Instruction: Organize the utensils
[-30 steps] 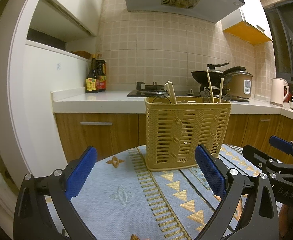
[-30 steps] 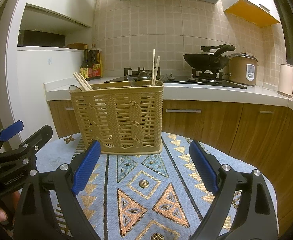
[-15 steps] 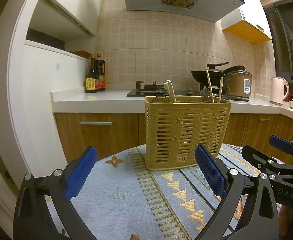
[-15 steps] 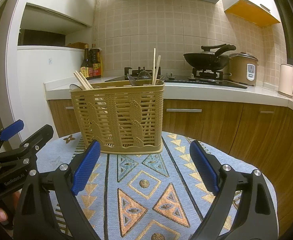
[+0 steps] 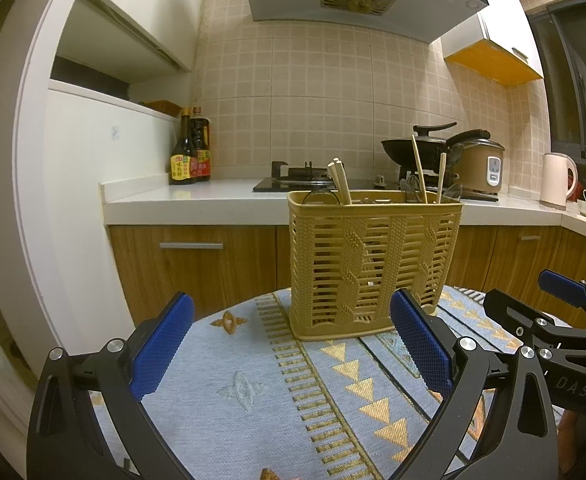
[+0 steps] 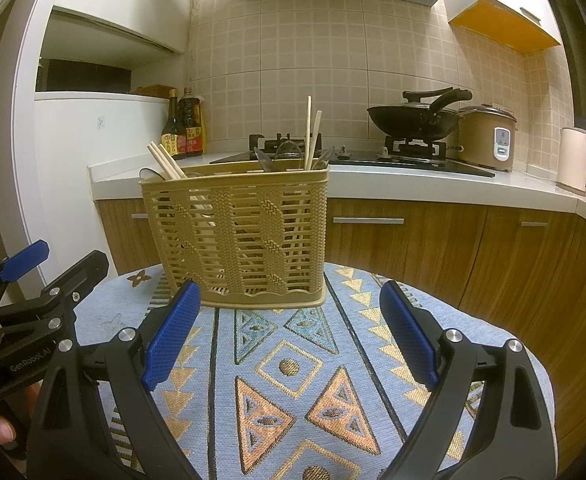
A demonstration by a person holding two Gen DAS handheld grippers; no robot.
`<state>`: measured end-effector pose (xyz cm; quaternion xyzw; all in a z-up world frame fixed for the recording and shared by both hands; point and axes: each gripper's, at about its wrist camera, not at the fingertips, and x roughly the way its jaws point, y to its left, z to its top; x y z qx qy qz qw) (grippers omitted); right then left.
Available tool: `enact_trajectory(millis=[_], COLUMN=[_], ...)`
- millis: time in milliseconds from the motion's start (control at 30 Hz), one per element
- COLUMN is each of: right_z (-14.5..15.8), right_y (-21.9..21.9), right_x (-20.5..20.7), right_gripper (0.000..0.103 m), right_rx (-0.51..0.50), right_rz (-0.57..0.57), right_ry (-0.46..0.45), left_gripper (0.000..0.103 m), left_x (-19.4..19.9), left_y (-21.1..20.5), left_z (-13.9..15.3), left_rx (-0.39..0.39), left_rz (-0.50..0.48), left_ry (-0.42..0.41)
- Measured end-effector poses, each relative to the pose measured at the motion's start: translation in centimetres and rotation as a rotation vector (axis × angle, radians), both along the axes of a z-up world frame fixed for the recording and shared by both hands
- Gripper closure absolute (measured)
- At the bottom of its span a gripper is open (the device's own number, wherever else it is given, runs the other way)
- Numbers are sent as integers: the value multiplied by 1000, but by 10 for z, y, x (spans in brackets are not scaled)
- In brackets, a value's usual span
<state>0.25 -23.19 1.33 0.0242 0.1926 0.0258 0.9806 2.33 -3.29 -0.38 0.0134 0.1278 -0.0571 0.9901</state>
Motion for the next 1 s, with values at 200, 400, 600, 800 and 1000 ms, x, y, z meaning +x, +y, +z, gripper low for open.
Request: enact_trajectory(millis=[200, 400, 600, 800, 1000], right_z=[0, -1, -1, -1, -1], right_y=[0, -1, -1, -1, -3], right_x=[0, 1, 0, 0, -1], right_gripper=[16, 16, 15, 15, 15], right_rx=[0, 2, 3, 4, 6], right_rz=[-1, 0, 1, -1, -8], right_ry=[-2, -2, -3, -4, -2], left_gripper=[8, 8, 8, 8, 8], left_x=[1, 2, 2, 2, 2], left_y=[1, 2, 1, 1, 2], left_z=[-2, -1, -1, -1, -1], left_rx=[2, 2, 2, 3, 3], left_rz=[-3, -4, -4, -4, -4], left_ry=[4, 5, 5, 5, 5])
